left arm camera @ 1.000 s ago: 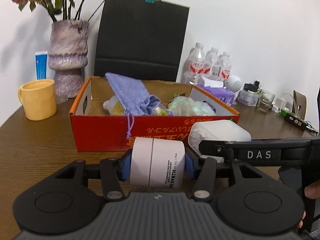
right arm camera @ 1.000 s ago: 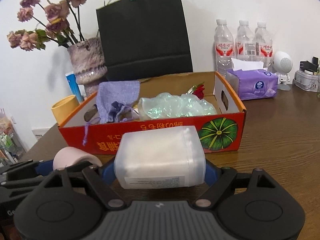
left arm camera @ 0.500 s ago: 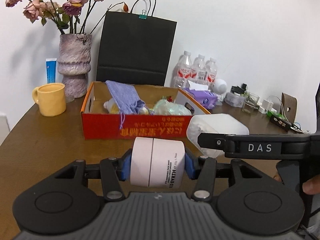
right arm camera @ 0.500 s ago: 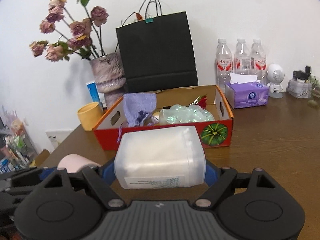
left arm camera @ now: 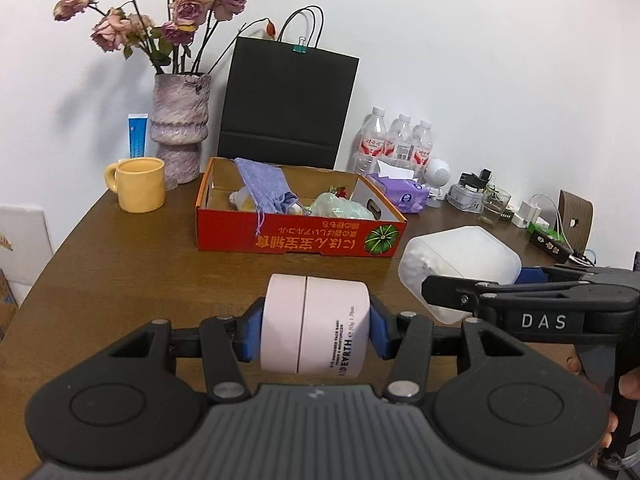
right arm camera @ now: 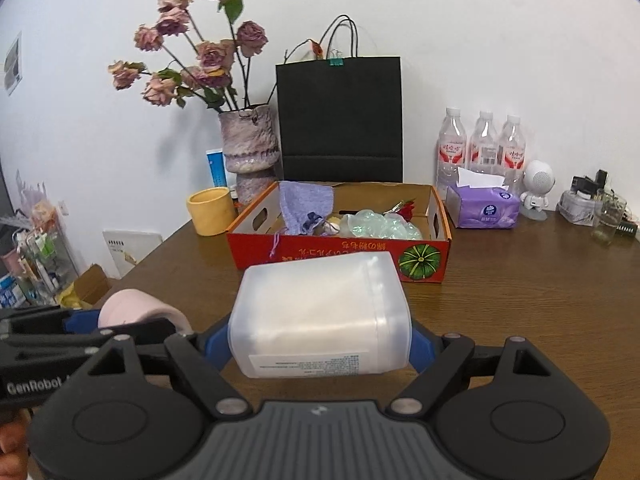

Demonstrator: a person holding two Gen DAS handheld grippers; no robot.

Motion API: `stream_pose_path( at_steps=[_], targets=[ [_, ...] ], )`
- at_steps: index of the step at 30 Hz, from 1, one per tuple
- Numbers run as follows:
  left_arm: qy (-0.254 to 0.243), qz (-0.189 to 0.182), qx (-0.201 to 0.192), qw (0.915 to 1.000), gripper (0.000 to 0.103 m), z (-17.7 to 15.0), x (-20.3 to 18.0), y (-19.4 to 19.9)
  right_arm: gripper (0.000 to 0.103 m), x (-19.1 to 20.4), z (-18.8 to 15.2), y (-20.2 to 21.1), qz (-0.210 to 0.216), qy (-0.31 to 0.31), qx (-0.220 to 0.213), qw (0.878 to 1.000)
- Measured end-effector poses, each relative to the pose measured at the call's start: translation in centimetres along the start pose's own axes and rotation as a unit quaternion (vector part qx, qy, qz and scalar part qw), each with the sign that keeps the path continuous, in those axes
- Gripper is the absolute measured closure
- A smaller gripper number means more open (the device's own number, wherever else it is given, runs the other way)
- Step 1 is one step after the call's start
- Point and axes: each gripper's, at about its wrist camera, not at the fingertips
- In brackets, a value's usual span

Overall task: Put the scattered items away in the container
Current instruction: 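Lift the jar with the left gripper while the right gripper lifts the soap box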

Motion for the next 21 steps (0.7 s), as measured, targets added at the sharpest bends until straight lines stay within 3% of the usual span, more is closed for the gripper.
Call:
stream_pose_path(
  at_steps=[8, 21],
  targets=[
    [-0.027, -0.004, 0.003, 0.9996, 0.051, -0.5, -1.3, 2.1, 0.02, 0.0, 0.0, 2.9, 0.005, 0.003, 0.005, 1.0],
    [-0.028, -0.02, 0.022, 0.9992, 0.051, -0.5, -1.9, 3.2, 0.02, 0.3, 0.6, 4.4, 0.014, 0.023, 0.012, 1.0]
  ],
)
Point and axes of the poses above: each gripper's, at about its wrist camera, not at the fingertips, and y roughly against the way its jaws point, x to its left, z to its top, and after that the axes turned 1 degree about x, right-handed
